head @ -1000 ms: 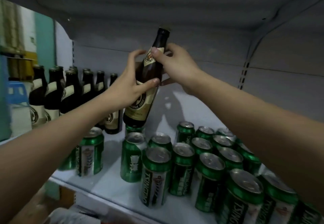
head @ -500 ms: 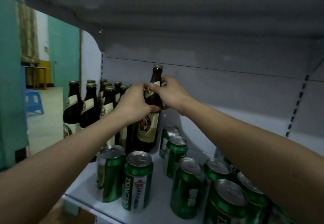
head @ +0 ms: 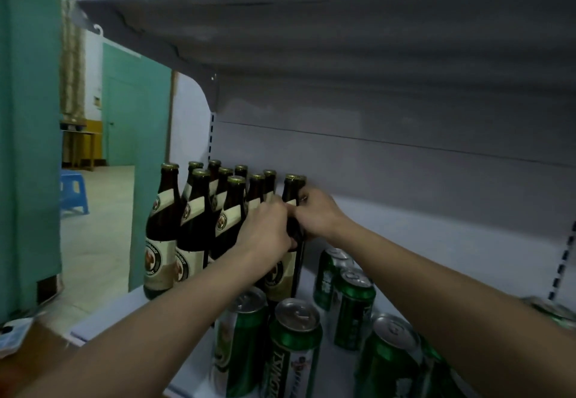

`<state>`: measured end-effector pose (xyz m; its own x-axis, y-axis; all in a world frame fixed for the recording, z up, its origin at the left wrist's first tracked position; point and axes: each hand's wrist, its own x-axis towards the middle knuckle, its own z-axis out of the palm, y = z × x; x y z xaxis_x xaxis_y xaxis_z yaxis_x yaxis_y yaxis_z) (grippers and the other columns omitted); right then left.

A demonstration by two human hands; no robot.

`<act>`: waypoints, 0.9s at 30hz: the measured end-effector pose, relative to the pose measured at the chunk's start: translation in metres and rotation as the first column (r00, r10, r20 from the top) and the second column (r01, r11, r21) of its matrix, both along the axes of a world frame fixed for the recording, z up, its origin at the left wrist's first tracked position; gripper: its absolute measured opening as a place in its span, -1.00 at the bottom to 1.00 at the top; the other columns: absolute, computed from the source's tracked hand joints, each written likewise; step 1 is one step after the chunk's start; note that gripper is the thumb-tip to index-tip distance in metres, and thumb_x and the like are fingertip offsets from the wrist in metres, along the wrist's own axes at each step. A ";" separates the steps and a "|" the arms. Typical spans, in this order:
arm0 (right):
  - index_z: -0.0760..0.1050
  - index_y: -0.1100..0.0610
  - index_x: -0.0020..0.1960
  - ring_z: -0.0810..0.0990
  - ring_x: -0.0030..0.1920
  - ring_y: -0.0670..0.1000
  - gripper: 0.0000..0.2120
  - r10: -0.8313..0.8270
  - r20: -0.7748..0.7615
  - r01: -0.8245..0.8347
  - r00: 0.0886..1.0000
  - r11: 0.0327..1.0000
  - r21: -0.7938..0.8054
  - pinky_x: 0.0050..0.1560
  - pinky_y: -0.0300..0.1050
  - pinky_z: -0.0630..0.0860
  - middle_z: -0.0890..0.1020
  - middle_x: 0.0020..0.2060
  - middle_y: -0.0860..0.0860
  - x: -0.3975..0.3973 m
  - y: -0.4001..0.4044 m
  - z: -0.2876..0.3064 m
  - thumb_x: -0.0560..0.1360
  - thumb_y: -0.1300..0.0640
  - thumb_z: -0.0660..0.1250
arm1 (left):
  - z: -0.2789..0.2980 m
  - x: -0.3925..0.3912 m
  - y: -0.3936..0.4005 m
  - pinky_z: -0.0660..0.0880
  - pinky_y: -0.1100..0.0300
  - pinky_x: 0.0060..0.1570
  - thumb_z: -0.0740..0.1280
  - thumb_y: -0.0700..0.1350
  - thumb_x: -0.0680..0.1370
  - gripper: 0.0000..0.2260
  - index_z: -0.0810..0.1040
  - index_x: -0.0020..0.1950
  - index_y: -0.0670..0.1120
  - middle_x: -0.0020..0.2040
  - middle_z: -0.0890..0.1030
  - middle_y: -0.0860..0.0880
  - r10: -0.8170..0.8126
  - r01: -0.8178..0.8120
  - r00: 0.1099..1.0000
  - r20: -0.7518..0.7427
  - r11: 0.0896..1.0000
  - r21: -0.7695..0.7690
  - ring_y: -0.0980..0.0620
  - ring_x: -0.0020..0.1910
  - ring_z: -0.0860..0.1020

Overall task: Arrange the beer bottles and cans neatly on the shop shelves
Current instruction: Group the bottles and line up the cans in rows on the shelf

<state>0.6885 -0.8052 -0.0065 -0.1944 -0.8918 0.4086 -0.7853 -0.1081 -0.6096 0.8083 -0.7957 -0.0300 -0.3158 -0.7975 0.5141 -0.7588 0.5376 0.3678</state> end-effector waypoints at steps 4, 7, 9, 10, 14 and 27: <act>0.40 0.11 -0.23 0.48 -0.29 0.06 -0.73 0.002 -0.006 -0.002 1.000 1.000 0.010 -0.38 -0.14 0.35 0.49 -0.34 0.04 0.000 -0.002 -0.011 0.52 0.02 0.40 | -0.013 -0.001 -0.002 0.48 0.08 0.04 0.54 -0.14 0.42 -0.46 0.36 0.28 -0.19 0.19 0.52 -0.15 0.015 -0.015 1.000 0.010 1.000 0.004 -0.16 0.20 0.53; 0.39 0.09 -0.25 0.40 -0.37 -0.02 -0.73 0.030 0.012 -0.030 0.999 0.999 0.011 -0.40 -0.14 0.30 0.47 -0.39 0.01 -0.001 -0.003 -0.013 0.50 0.04 0.43 | -0.017 -0.004 -0.001 0.45 0.08 0.15 0.53 -0.12 0.43 -0.43 0.33 0.32 -0.20 0.27 0.46 -0.16 0.045 -0.044 0.998 0.045 0.999 -0.019 -0.13 0.26 0.49; 0.41 0.09 -0.22 0.43 -0.34 -0.03 -0.76 0.052 0.025 -0.052 0.998 0.999 0.000 -0.35 -0.15 0.33 0.50 -0.35 0.00 -0.001 -0.001 -0.015 0.48 0.06 0.44 | -0.017 -0.004 0.001 0.45 0.08 0.16 0.52 -0.11 0.44 -0.41 0.31 0.34 -0.21 0.29 0.44 -0.17 0.044 -0.043 0.998 0.054 0.999 -0.015 -0.15 0.26 0.49; 0.43 0.09 -0.20 0.46 -0.30 -0.02 -0.79 0.061 0.023 -0.061 0.998 0.998 -0.002 -0.29 -0.14 0.37 0.53 -0.32 0.01 -0.001 0.000 -0.016 0.47 0.08 0.45 | -0.016 -0.003 0.002 0.46 0.07 0.15 0.52 -0.12 0.44 -0.41 0.30 0.35 -0.21 0.29 0.43 -0.17 0.041 -0.041 0.997 0.058 0.999 -0.008 -0.17 0.25 0.50; 0.43 0.02 -0.36 0.49 -0.40 -0.16 -0.70 0.217 0.010 -0.217 0.976 0.972 0.085 -0.28 -0.16 0.40 0.53 -0.51 -0.16 -0.002 0.010 -0.016 0.42 0.33 0.41 | -0.012 -0.002 0.008 0.47 0.08 0.03 0.46 -0.15 0.50 -0.49 0.31 0.34 -0.21 0.28 0.43 -0.18 0.046 -0.049 0.996 0.078 0.998 0.034 -0.20 0.22 0.52; 0.50 0.10 -0.01 0.59 -0.21 0.06 -0.82 -0.013 -0.151 0.022 0.988 0.998 0.057 -0.19 -0.06 0.50 0.61 -0.16 0.05 -0.096 0.086 0.014 0.60 -0.02 0.27 | 0.042 -0.059 0.066 0.53 0.05 -0.03 0.23 0.15 0.59 -0.60 0.52 0.24 -0.12 0.15 0.59 -0.12 0.043 -0.004 0.965 0.259 0.989 -0.149 -0.12 0.11 0.55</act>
